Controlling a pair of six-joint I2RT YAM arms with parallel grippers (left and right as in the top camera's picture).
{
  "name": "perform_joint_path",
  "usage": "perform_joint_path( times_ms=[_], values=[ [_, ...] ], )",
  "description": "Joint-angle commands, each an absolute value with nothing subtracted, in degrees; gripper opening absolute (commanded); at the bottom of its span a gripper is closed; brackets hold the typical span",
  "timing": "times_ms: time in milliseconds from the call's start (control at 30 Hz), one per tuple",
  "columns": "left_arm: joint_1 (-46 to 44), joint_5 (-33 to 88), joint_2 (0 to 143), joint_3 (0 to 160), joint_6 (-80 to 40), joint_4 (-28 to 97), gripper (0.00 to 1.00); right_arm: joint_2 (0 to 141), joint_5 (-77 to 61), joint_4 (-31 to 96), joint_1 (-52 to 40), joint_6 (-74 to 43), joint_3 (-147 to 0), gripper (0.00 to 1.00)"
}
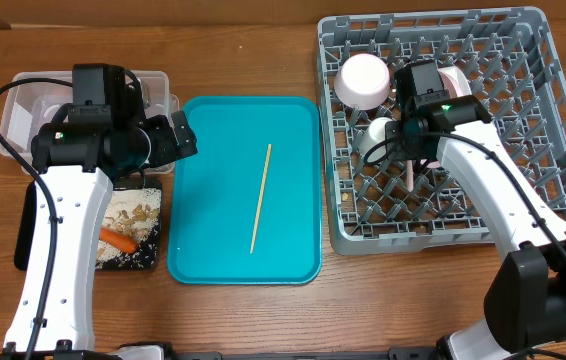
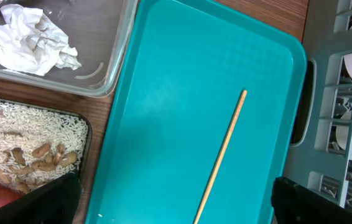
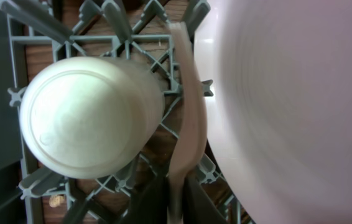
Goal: Sort waste into correct bins and load items into the dishwasher
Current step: 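Lower the white fork into a rack slot beside the white cup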
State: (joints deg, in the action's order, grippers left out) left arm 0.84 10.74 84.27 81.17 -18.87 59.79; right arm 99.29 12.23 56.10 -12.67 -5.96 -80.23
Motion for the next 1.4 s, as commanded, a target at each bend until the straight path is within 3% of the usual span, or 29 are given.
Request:
perform_joint_path(
  times_ms=[0, 33, 133, 300, 400, 667, 833, 900, 1367],
  values=[
    [0.7, 11.0, 83.1, 82.6, -18.4, 59.8, 1.00, 99.2, 12.8, 55.8, -12.4, -5.5, -80.1, 0.24],
    [0.7, 11.0, 83.1, 82.6, -18.4, 59.8, 1.00, 99.2, 12.8, 55.8, -12.4, -5.5, -80.1, 0.28],
    [0.7, 11.0, 83.1, 82.6, -18.4, 59.8, 1.00, 99.2, 12.8, 55.8, -12.4, -5.5, -80.1, 0.27],
    [0.7, 11.0, 83.1, 82.6, -18.4, 59.8, 1.00, 99.1, 12.8, 55.8, -12.4, -5.6, -80.5, 0.12],
    [0.7, 11.0, 83.1, 82.6, -18.4, 59.8, 1.00, 99.0, 12.7, 57.9, -12.5, -6.0, -82.8, 0.10],
    [0.7, 11.0, 83.1, 82.6, -18.4, 59.8, 1.00, 97.0, 7.4, 64.0, -12.7, -6.2, -91.0, 0.10],
    [0.7, 11.0, 83.1, 82.6, -18.4, 59.8, 1.00, 97.0, 7.4, 63.3, -12.3, -6.2, -91.1, 0.09],
    [0.7, 11.0, 83.1, 82.6, -18.4, 59.8, 1.00, 97.3, 7.4, 63.2, -12.2, -6.2, -91.1, 0.04],
    [0.7, 11.0, 83.1, 82.6, -18.4, 59.8, 1.00, 101.9, 13.0, 58.8, -12.1, -6.2, -89.2, 0.04]
  ],
)
